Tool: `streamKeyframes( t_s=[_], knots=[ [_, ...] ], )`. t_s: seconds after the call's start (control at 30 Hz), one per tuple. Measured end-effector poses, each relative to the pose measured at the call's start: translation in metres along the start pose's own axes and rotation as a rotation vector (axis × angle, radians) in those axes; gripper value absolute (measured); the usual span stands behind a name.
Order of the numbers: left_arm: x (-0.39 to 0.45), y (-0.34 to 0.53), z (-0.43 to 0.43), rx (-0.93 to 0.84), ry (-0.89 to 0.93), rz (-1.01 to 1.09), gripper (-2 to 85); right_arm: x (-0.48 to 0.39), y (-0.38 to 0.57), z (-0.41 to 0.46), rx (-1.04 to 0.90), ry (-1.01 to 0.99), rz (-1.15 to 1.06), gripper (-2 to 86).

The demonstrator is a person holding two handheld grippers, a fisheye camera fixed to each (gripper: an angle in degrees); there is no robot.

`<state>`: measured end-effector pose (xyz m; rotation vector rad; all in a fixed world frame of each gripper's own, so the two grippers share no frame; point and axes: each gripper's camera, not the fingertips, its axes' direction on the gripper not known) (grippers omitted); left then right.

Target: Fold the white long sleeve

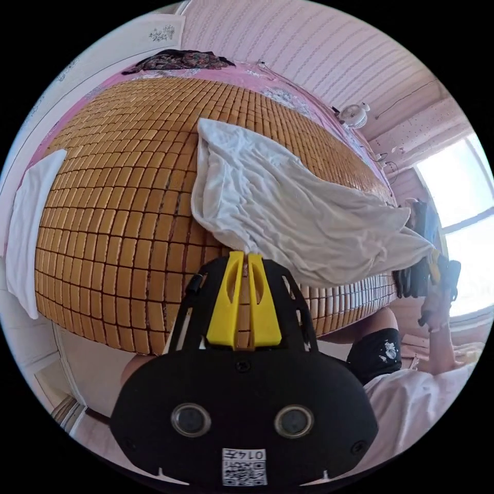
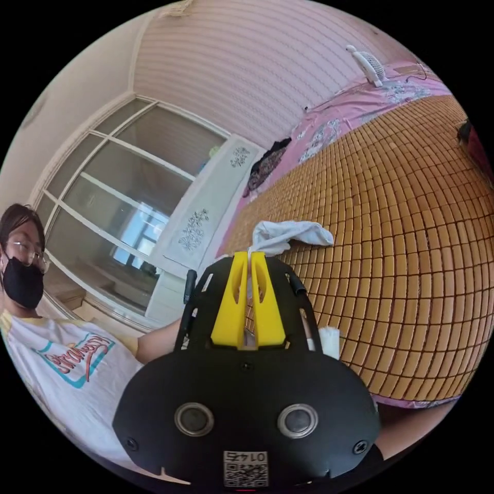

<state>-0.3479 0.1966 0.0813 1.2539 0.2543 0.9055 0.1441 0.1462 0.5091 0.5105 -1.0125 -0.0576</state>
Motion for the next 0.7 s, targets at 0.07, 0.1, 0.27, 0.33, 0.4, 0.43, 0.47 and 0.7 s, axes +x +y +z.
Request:
streamKeyframes(
  t_s=[0.07,0.1,0.27,0.33,0.4,0.43,0.47,0.7],
  knots=[
    [0.018,0.004,-0.023,0.061,0.025,0.055,-0.8,-0.01,0.005,-0.046,0.081,0.012,-0.045,0.2],
    [0.031,0.007,-0.037,0.095,0.036,0.092,-0.9,-0.01,0.007,-0.055,0.097,0.029,-0.044,0.2],
    [0.078,0.02,-0.082,0.19,0.106,0.161,-1.0,0.031,0.047,-0.118,0.137,0.296,0.166,0.2],
    [0.09,0.023,-0.097,0.217,0.175,0.147,-1.0,0.039,0.066,-0.131,0.129,0.313,0.208,0.2],
    [0.11,0.021,-0.118,0.261,0.262,0.146,-1.0,0.039,0.083,-0.141,0.12,0.341,0.213,0.2],
    [0.117,0.019,-0.124,0.275,0.274,0.156,-1.0,0.038,0.094,-0.149,0.124,0.37,0.211,0.2],
    [0.131,0.013,-0.137,0.303,0.286,0.181,-1.0,0.038,0.104,-0.156,0.122,0.387,0.217,0.2],
    [0.209,-0.016,-0.183,0.397,0.367,0.163,-1.0,0.033,0.154,-0.21,0.224,0.308,0.296,0.3]
  ],
)
